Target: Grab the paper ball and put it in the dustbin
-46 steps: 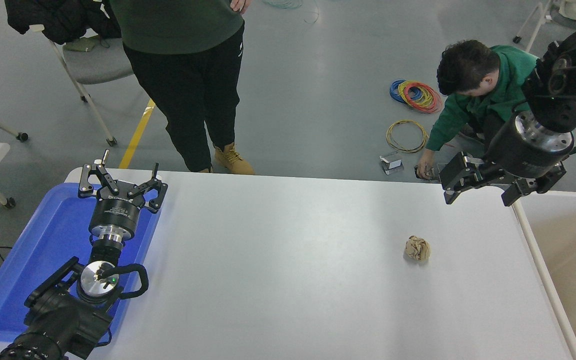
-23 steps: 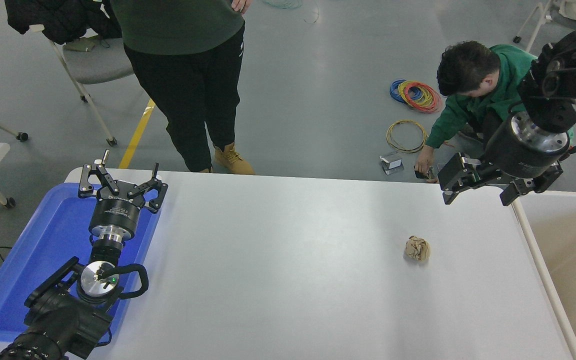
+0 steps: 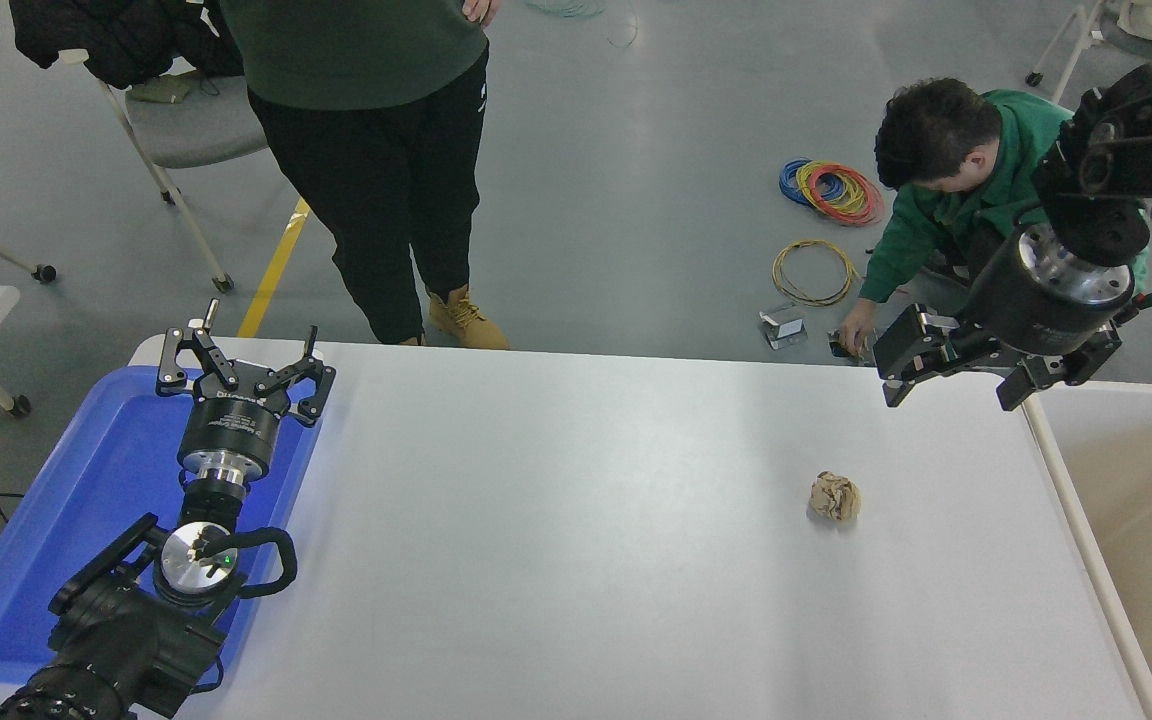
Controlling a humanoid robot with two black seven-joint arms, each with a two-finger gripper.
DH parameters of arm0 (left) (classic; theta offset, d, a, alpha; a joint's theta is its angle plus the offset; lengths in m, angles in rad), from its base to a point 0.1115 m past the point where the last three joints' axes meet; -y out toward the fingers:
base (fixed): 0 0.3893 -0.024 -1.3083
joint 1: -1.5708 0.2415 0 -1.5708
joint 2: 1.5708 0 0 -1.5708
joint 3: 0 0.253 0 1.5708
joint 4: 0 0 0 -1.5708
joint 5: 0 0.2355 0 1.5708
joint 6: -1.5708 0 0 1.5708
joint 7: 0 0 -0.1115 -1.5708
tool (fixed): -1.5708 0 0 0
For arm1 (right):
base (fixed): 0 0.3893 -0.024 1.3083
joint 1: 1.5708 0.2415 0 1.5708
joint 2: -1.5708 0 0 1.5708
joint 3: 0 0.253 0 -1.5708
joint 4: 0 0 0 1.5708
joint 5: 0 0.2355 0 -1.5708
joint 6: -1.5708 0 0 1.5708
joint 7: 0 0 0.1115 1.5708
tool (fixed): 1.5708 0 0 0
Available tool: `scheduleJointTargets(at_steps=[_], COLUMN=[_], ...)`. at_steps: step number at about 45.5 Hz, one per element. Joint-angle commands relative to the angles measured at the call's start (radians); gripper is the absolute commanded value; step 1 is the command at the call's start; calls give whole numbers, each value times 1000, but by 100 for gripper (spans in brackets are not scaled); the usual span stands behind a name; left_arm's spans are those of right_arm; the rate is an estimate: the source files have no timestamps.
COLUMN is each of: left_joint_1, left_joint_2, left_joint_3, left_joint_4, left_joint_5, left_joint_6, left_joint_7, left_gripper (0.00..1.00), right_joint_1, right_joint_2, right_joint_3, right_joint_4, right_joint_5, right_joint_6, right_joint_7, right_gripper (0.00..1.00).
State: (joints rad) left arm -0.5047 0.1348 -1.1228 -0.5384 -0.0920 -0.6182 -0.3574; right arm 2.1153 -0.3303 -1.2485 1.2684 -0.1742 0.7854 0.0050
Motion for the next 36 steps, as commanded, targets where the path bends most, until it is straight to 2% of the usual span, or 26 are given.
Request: scheduleJointTargets(at_steps=[1, 13, 36], left_joint_1=[0, 0, 0], left_joint_2=[-1, 0, 0], left_joint_3=[0, 0, 0], left_joint_4=[0, 0, 0], left_joint_5=[0, 0, 0], left_joint_6=[0, 0, 0], left_joint_7=[0, 0, 0], left_gripper=[100, 100, 100], right_joint_1=[-5, -73, -360], right_joint_2=[-3, 2, 62], right_joint_3=[-2, 3, 8], right_joint_4=[-3, -55, -241], right_joint_5=[2, 1, -13], right_joint_6=[0, 0, -334], right_joint_7=[1, 0, 1], right_gripper=[100, 100, 100])
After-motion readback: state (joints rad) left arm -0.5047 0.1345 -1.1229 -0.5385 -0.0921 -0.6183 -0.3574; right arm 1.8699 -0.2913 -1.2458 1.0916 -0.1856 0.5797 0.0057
